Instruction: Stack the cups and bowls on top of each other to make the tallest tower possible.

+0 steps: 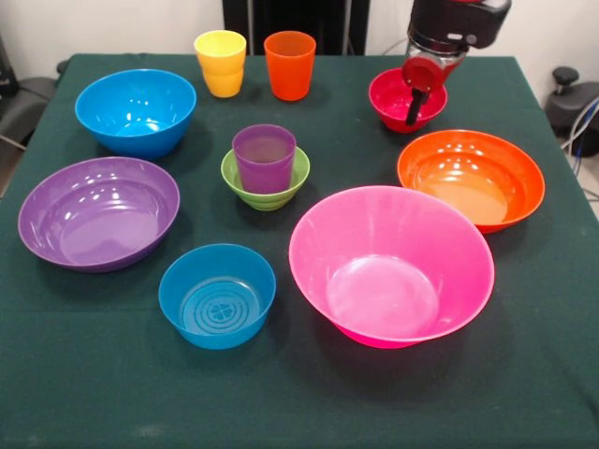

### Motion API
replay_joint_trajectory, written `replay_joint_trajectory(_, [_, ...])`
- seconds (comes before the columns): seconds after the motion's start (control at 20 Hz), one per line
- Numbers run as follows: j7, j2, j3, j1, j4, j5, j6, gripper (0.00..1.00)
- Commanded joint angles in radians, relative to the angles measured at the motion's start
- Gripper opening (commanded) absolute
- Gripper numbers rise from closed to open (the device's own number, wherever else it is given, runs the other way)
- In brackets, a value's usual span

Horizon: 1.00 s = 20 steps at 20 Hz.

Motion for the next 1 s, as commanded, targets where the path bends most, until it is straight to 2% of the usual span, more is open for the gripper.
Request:
replay_joint_trajectory(0.05, [0.065, 0.048, 0.113, -0.020, -0.036, -0.017, -0.046, 1.00])
replay_joint_trajectory(0.3, [0.027, 0.043, 0.135, -0.067, -0.009, -0.051, -0.087, 1.00])
replay_joint_trajectory(0.5, [0.020, 0.036, 0.147, -0.079, -0.002, -0.067, -0.092, 1.00])
replay_joint_trajectory(0.8, [0.033, 0.030, 0.137, -0.061, -0.018, -0.066, -0.077, 1.00])
replay_joint_trajectory(1.0, [0.048, 0.011, 0.105, -0.022, -0.036, -0.054, -0.019, 1.00])
